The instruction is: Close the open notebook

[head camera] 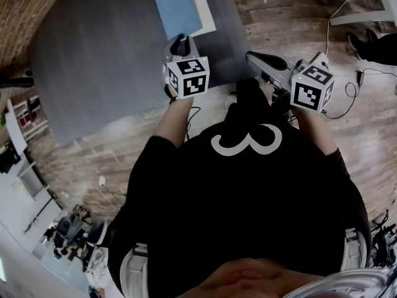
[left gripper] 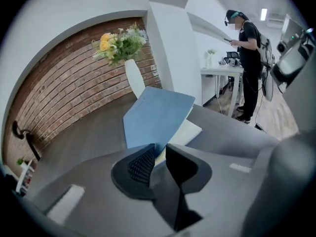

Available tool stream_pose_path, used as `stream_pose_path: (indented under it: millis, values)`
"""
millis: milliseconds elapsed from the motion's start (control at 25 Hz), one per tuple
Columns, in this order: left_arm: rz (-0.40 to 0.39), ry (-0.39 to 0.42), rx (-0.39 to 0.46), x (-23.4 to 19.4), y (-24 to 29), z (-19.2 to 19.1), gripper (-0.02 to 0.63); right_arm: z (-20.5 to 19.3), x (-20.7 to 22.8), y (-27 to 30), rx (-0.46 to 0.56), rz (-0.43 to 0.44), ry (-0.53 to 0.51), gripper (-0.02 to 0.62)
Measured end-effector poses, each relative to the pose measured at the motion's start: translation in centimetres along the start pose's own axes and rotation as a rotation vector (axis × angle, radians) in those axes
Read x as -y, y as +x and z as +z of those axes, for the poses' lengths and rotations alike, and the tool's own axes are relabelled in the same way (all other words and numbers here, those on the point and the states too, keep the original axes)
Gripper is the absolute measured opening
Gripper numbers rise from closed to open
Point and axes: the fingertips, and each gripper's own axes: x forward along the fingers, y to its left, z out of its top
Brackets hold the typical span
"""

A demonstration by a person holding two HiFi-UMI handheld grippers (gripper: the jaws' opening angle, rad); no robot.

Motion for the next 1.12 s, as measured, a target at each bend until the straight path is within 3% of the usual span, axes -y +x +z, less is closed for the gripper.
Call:
stream_pose_path:
  millis: [240,360,480,600,760,880,1120]
  values:
    - [-0.062,0.058,-0.051,1.4,1.0,-0.7,0.126,-0.5,0.2,-1.1,0.038,-0.012,0.007,0.002]
    - [-0.107,0.063,-0.075,2.0,1.1,-0.9,0.184,-0.7,0.1,-1.4,0.046,-0.018,0.003,0.002]
    - [-0.162,0.025,-0.073,2.7,1.0,-0.5,0.288,-0.6,-0.4,-1.7,0.046,-0.025,-0.017,0.002]
    - [-0.226,-0.068,-0.063,3.3,0.2,-0.2,0.305,-0.3,-1.1,-1.8,0.06,-0.018,-0.042,0.002]
    - [-0.311,-0.202,-0.025,3.3,-2.8,0.5,0.297,0.2,-2.4,-1.7,0.073,-0.015,-0.101,0.002]
    - [-0.403,-0.312,0.035,3.1,-6.3,1.3,0.236,0.6,-4.3,-1.4,0.079,-0.007,-0.157,0.002]
    - [-0.507,-0.406,0.216,1.5,-14.4,4.1,0.126,2.4,-9.2,-1.2,0.11,0.04,-0.268,0.002]
